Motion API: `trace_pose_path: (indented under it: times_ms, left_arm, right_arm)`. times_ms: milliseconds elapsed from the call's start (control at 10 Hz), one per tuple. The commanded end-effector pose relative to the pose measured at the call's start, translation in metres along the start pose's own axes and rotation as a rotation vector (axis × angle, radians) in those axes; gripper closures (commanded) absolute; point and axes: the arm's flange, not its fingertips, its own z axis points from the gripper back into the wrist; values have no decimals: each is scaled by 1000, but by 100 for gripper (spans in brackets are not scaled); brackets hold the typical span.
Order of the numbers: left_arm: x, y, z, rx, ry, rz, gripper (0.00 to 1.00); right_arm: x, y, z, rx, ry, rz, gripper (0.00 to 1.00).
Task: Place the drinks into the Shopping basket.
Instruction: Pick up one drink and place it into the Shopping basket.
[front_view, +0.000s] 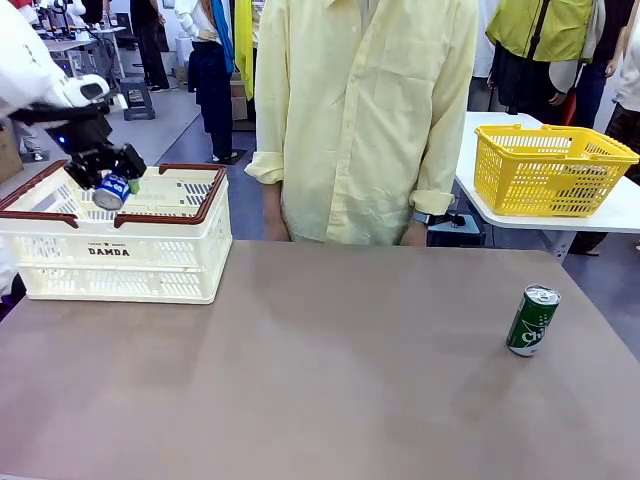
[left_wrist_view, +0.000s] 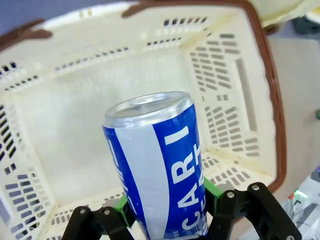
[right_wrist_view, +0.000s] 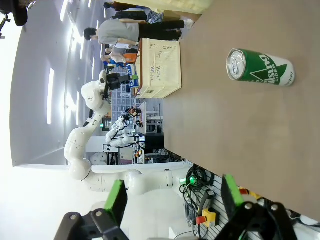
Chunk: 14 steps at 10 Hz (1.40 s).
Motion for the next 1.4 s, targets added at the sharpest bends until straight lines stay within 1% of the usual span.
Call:
trace_pose_path:
  times_ms: [0, 100, 300, 400, 700, 800, 900, 1000, 1300]
  left_arm:
    - [-7, -7, -30, 44, -18, 33, 100]
    - [-3, 0, -54, 91, -1, 41, 100]
    - [-1, 6, -85, 79, 66, 9, 100]
    - [-2, 8, -96, 119, 58, 35, 100]
    - [0, 7, -101, 138, 16, 75, 100]
    - [1, 7, -99, 140, 23, 81, 97]
    - [3, 7, -101, 135, 41, 82, 45]
    - [3, 6, -101, 142, 48, 87, 0]
    - [2, 8, -93, 133, 32, 93, 0]
  right_arm:
    - [-1, 2, 1, 1, 4, 6, 0]
    - [-1, 2, 1, 1, 4, 6, 0]
    - [-1, 2, 1, 1, 4, 6, 0]
    - [-1, 2, 1, 1, 4, 6, 0]
    - [-1, 2, 1, 1, 4, 6, 0]
    - [-1, 2, 1, 1, 4, 6, 0]
    - [-1, 2, 1, 1, 4, 6, 0]
    - [-1, 2, 1, 1, 4, 6, 0]
    - [-1, 2, 1, 1, 4, 6, 0]
